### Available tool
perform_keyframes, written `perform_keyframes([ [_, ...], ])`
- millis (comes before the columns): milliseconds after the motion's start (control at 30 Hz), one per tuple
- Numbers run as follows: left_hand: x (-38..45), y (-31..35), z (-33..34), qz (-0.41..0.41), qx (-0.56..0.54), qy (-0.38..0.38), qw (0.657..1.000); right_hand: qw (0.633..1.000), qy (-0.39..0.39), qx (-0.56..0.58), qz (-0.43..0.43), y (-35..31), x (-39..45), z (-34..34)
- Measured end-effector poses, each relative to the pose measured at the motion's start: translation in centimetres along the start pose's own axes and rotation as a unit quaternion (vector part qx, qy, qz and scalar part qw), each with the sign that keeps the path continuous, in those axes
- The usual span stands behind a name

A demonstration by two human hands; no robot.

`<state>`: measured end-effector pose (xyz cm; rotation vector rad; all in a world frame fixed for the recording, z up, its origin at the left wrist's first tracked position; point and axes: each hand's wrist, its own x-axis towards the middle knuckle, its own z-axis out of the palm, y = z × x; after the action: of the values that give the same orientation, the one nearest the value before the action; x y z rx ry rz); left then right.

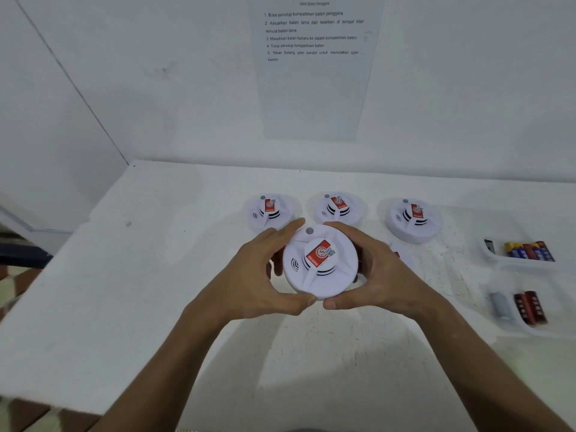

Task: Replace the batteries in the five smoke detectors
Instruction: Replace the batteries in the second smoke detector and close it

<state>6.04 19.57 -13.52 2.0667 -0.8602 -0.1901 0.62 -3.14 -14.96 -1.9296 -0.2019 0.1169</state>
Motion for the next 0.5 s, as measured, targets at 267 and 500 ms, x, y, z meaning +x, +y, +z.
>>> perform_keyframes([
  [267,0.18,0.67,-0.09,-0.002,-0.003,-0.008,1.000,1.000,-0.005,0.005,-0.006,0.29,-0.15,-0.13],
  [500,0.28,0.89,-0.15,-0.006,-0.008,-0.004,1.000,1.000,-0.001,0.004,-0.008,0.37,-0.02,0.08],
])
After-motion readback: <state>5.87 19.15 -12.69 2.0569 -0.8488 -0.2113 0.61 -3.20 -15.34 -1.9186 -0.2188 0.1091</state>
